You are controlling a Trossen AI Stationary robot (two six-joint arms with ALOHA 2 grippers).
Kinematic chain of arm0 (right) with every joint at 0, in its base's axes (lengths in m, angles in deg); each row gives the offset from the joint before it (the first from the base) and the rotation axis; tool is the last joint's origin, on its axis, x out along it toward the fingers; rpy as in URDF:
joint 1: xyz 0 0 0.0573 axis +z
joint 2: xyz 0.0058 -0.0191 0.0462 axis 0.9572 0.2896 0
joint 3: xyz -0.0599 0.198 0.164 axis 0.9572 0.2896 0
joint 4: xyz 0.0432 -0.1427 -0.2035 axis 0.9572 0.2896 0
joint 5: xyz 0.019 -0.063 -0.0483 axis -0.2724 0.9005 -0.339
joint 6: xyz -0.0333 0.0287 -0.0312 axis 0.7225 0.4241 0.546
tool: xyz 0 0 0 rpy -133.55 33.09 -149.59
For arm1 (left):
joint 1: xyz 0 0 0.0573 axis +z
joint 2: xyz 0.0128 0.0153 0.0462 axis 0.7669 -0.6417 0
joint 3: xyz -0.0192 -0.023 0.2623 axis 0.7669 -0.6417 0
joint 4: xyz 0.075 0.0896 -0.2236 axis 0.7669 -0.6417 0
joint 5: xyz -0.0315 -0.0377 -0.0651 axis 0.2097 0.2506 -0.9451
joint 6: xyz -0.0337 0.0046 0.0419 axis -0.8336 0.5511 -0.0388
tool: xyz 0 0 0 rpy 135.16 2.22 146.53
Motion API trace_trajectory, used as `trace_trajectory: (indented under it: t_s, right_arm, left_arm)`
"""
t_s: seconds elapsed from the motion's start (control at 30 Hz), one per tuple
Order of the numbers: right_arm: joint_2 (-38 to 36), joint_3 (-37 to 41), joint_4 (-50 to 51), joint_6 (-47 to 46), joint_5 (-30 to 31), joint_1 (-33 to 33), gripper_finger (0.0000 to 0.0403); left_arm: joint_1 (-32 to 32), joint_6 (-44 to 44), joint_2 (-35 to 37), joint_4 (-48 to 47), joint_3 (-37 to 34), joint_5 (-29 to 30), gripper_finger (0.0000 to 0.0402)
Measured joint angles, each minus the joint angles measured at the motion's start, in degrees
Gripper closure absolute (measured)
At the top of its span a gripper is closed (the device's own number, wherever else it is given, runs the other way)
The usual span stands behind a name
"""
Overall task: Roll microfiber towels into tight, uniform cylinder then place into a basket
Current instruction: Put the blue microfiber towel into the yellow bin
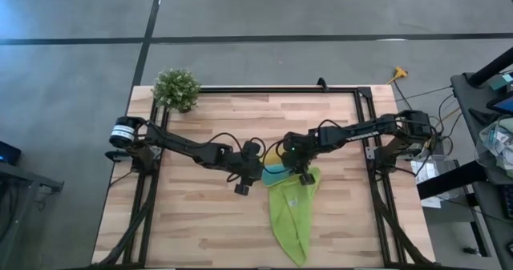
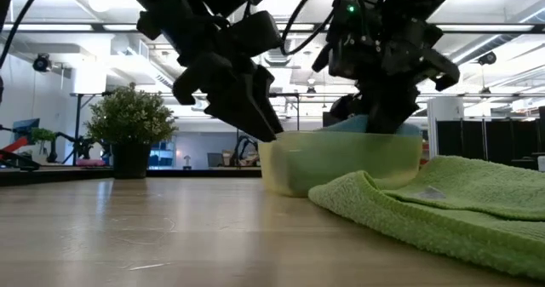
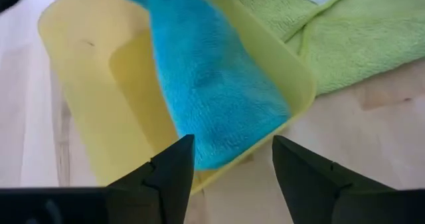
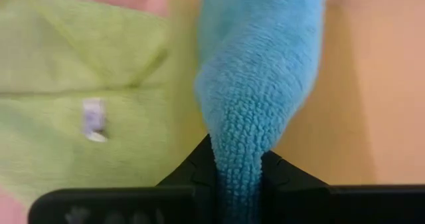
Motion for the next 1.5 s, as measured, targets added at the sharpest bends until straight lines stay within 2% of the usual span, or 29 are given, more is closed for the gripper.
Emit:
trace_trajectory:
  t_s: [0.13, 0.7, 0.83, 1.03, 1.27, 1.37, 1.5]
  right_arm:
    - [0.93, 0.02, -0.28, -2.32, -3.63, 0.12, 0.0365]
    - [4.63, 0.33, 0.02, -3.72, -3.73, 0.10, 0.0359]
    - [4.33, 0.37, 0.69, -3.84, -3.62, 0.10, 0.0325]
    - [2.98, 0.42, 1.38, -5.86, -3.45, 0.05, 0.0233]
    - [1.75, 0.42, 1.80, -5.95, -3.22, 0.07, 0.0155]
    - [1.75, 0.42, 2.12, -5.99, -3.13, 0.07, 0.0140]
    - [1.75, 0.42, 2.59, -6.44, -3.18, 0.07, 0.0136]
  left_arm:
    - [0.03, 0.03, 0.40, 0.42, 0.03, 0.01, 0.0216]
    - [0.39, -0.04, -0.03, 9.99, -0.94, -0.87, 0.0216]
    - [0.56, 0.00, -1.99, 11.09, -0.59, -1.00, 0.0216]
    - [3.11, -0.05, -3.93, 12.09, -0.30, -2.19, 0.0216]
    - [8.09, -1.03, -4.60, 12.50, 0.08, -11.64, 0.0216]
    - [9.60, -1.51, -6.31, 13.42, 0.62, -14.88, 0.0216]
    - [10.25, -3.46, -8.22, 16.98, 0.60, -23.97, 0.0216]
